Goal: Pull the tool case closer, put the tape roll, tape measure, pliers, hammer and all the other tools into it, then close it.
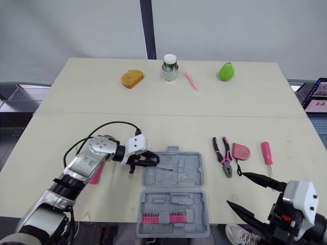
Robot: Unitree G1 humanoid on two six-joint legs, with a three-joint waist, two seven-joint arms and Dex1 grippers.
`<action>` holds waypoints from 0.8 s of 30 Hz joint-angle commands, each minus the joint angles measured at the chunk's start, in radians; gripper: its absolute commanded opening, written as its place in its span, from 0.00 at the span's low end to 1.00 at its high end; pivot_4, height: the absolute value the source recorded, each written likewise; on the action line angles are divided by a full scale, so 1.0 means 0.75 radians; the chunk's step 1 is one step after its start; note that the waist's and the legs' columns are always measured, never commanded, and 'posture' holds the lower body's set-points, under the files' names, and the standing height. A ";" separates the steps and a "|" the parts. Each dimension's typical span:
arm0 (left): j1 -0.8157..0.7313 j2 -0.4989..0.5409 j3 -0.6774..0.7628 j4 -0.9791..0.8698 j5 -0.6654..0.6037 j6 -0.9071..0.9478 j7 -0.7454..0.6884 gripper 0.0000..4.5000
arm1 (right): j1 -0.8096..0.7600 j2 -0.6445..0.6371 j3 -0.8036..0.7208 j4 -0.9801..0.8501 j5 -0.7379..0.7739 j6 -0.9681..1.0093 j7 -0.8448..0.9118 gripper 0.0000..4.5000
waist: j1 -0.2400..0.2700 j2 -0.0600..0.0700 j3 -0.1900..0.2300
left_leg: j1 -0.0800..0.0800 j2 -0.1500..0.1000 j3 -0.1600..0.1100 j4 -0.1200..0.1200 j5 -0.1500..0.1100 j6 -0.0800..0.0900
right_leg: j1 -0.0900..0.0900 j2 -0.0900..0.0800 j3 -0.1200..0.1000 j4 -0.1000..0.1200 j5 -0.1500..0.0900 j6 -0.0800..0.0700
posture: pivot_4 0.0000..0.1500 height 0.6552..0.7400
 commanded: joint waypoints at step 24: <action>0.061 -0.034 0.133 -0.089 -0.111 -0.011 0.025 0.32 | 0.001 -0.013 -0.049 -0.016 0.030 0.007 -0.007 1.00 | -0.001 0.000 -0.003 | 0.000 0.000 0.000 -0.001 0.000 0.000 | 0.000 0.000 0.000 0.000 0.000 0.000 | 1.00 0.47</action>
